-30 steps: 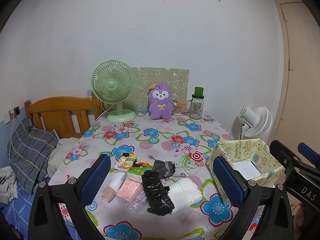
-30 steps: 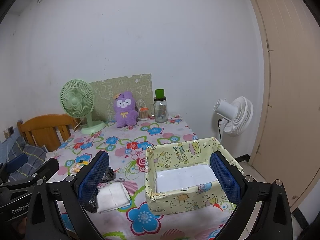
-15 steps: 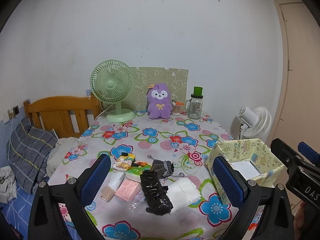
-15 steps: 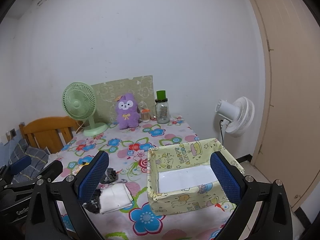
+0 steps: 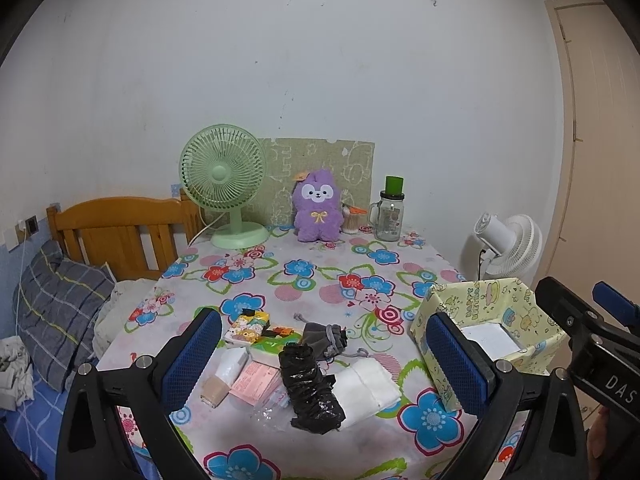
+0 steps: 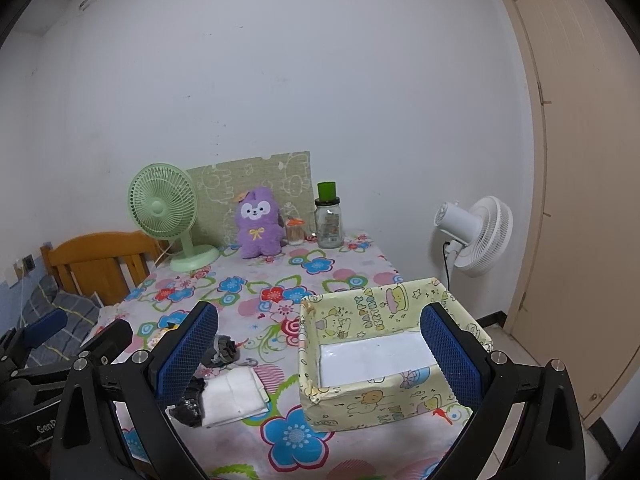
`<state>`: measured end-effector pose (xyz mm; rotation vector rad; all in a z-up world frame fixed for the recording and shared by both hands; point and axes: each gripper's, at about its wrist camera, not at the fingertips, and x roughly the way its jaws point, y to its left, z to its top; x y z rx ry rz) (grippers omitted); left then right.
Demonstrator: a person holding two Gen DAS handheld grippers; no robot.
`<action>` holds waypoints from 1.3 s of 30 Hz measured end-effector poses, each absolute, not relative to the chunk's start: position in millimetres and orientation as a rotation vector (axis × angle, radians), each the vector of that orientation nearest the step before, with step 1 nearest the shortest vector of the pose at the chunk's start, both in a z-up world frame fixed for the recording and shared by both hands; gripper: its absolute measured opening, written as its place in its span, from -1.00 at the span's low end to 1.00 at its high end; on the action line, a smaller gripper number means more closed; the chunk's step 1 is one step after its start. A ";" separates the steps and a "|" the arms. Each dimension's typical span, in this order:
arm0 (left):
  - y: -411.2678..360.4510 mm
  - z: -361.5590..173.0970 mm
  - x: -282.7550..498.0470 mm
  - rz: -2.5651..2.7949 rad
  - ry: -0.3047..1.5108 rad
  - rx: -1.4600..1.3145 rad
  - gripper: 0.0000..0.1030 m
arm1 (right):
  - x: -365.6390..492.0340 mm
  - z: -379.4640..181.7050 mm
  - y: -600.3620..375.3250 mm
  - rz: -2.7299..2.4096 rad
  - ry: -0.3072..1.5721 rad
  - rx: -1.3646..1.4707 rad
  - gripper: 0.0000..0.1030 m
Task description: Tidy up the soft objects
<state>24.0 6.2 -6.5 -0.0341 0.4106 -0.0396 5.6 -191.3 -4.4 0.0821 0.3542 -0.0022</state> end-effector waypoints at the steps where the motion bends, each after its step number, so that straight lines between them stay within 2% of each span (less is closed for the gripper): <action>1: 6.1 -6.6 24.2 -0.043 0.413 -0.037 1.00 | 5.3 -4.4 -191.1 -0.003 0.354 0.083 0.99; 15: 6.1 -6.2 25.5 -0.051 0.413 -0.042 0.97 | 6.5 -6.2 -191.1 -0.006 0.353 0.085 0.98; 20: 7.3 -7.7 28.2 -0.058 0.430 -0.041 0.86 | 10.1 -6.8 -189.0 0.002 0.362 0.089 0.98; 26: 11.9 -12.1 35.6 -0.053 0.446 -0.044 0.85 | 16.8 -8.3 -181.5 0.009 0.369 0.088 0.97; 30: 17.9 -14.3 42.4 -0.046 0.456 -0.046 0.84 | 23.7 -12.0 -175.3 0.017 0.385 0.093 0.90; 39: 35.6 -31.5 63.5 -0.036 0.515 -0.029 0.84 | 46.1 -25.5 -149.4 0.022 0.431 0.102 0.87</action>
